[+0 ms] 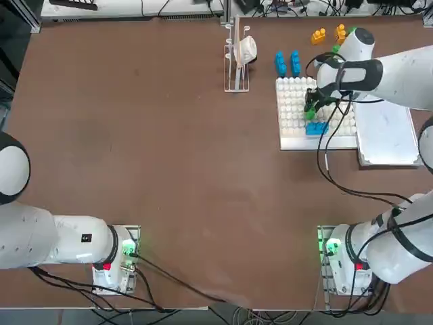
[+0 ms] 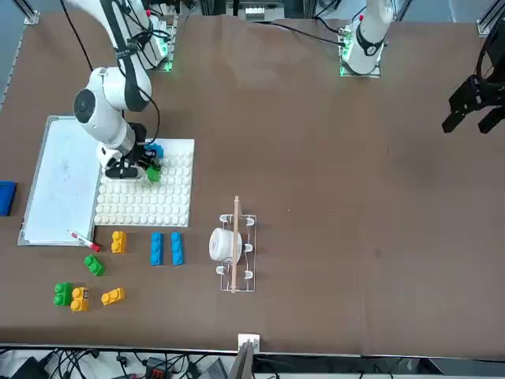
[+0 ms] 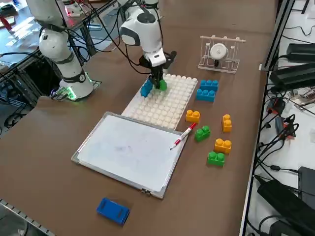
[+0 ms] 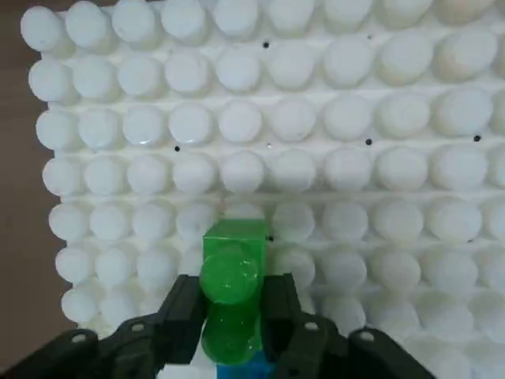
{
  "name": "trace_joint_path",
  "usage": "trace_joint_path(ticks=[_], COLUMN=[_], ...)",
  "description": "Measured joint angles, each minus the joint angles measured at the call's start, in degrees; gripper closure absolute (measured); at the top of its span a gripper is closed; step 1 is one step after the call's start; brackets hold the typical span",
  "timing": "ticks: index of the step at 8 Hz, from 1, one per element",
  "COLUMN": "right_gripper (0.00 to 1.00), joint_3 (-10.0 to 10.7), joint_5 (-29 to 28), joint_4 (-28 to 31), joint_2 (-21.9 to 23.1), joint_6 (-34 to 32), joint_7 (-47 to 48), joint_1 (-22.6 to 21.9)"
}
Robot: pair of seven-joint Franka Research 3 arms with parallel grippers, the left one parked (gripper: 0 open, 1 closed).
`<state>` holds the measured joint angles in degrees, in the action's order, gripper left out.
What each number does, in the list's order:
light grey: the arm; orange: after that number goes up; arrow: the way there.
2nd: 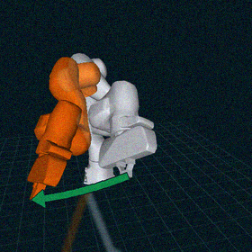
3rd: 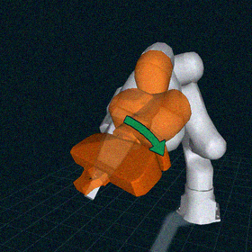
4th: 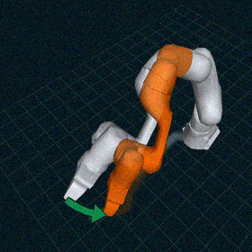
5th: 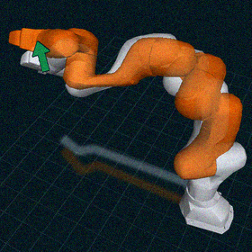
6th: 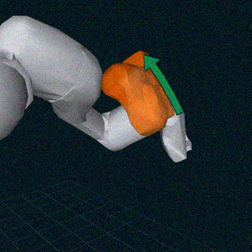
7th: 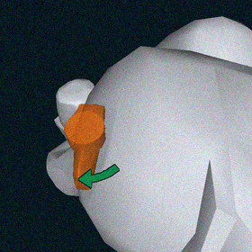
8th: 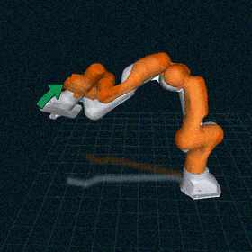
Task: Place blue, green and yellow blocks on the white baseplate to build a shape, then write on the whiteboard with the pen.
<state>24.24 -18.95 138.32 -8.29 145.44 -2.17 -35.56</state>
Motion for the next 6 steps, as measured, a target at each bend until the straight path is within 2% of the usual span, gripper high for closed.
trace_joint_path(ticks=[6], right_gripper=[0.59], joint_3=[0.02], joint_5=[0.01], joint_4=[2.26], joint_2=[1.15], joint_6=[0.77], joint_7=[0.0], joint_1=[-0.59])
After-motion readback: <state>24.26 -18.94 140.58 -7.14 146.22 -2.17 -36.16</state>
